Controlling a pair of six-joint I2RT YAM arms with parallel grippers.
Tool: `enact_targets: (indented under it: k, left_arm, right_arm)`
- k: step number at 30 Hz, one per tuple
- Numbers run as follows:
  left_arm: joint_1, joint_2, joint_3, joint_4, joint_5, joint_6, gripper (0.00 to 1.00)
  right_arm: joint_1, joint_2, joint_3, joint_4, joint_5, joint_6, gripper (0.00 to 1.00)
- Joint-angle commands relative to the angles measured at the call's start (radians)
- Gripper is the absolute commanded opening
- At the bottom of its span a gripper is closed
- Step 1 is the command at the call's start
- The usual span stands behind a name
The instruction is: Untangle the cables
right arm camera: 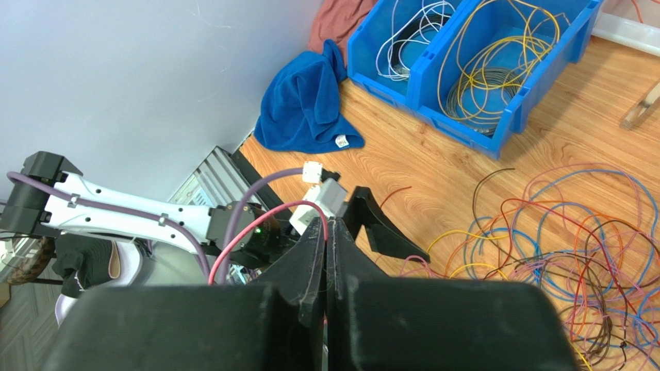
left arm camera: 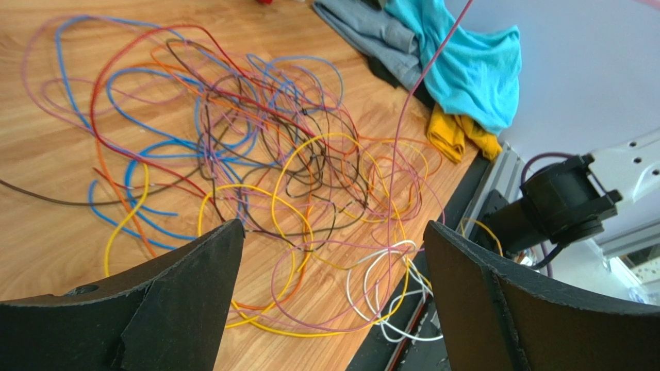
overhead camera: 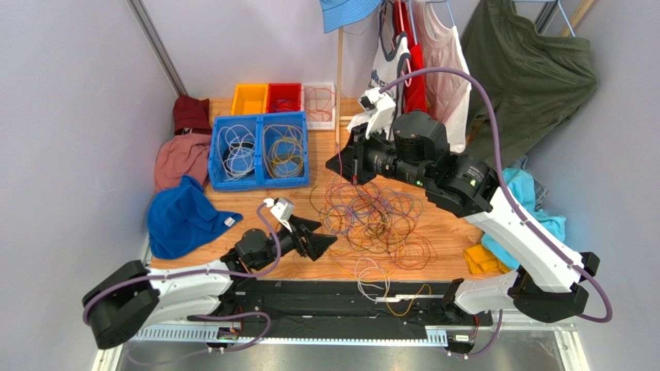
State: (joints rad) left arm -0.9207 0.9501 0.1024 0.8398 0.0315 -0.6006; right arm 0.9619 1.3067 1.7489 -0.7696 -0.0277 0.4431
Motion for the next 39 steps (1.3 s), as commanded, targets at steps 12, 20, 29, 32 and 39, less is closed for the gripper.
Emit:
enact_targets:
  k: [12, 20, 29, 32, 39]
  left_arm:
    - [-0.073, 0.573, 0.118, 0.688, 0.105, -0.047, 0.96]
    - [-0.084, 0.654, 0.190, 0.688, 0.123, -0.028, 0.73]
    - [-0.084, 0.675, 0.244, 0.688, 0.148, -0.044, 0.02]
    - [-0.072, 0.563, 0.170, 0.685, 0.079, -0.053, 0.00]
    - [0.056, -0.232, 0.460, -0.699, -0.072, 0.023, 0.00]
  right_arm:
    - [0.006, -0.009, 0.063, -0.045, -0.015, -0.024, 0.00]
    - [0.006, -0.017, 0.051, -0.039, -0.015, -0.029, 0.00]
    - [0.006, -0.040, 0.026, -0.034, -0.011, -0.027, 0.00]
    - [0.006, -0.055, 0.031, -0.054, 0.008, -0.033, 0.00]
    - [-0.003, -0.072, 0.058, -0.082, 0.115, -0.072, 0.00]
